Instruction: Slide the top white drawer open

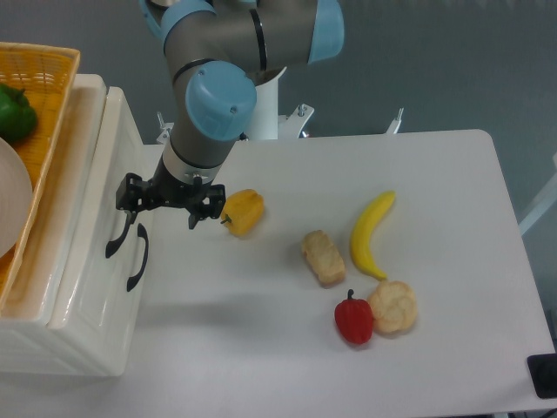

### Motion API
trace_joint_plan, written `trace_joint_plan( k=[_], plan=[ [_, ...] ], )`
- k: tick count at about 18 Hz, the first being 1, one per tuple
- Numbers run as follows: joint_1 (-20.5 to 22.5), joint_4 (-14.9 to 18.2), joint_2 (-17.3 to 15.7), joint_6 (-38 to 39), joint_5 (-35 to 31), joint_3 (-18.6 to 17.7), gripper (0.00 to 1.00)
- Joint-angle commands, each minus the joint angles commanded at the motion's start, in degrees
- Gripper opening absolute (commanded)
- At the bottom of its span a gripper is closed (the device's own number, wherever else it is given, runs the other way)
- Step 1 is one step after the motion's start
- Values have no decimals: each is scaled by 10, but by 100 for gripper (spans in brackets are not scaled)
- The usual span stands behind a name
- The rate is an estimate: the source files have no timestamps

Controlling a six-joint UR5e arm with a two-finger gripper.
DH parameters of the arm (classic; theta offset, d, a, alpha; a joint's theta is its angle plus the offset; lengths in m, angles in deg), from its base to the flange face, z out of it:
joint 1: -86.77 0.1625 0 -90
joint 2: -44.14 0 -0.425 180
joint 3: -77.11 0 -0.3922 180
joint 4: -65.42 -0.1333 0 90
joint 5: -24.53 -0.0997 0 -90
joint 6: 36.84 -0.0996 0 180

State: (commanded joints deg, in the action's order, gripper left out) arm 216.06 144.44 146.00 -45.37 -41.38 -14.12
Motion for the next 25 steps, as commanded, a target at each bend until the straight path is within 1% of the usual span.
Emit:
trace_joint_plan(
  k=[25],
  plan=[
    [-13, -1, 3, -4, -9, -11, 100]
  ],
)
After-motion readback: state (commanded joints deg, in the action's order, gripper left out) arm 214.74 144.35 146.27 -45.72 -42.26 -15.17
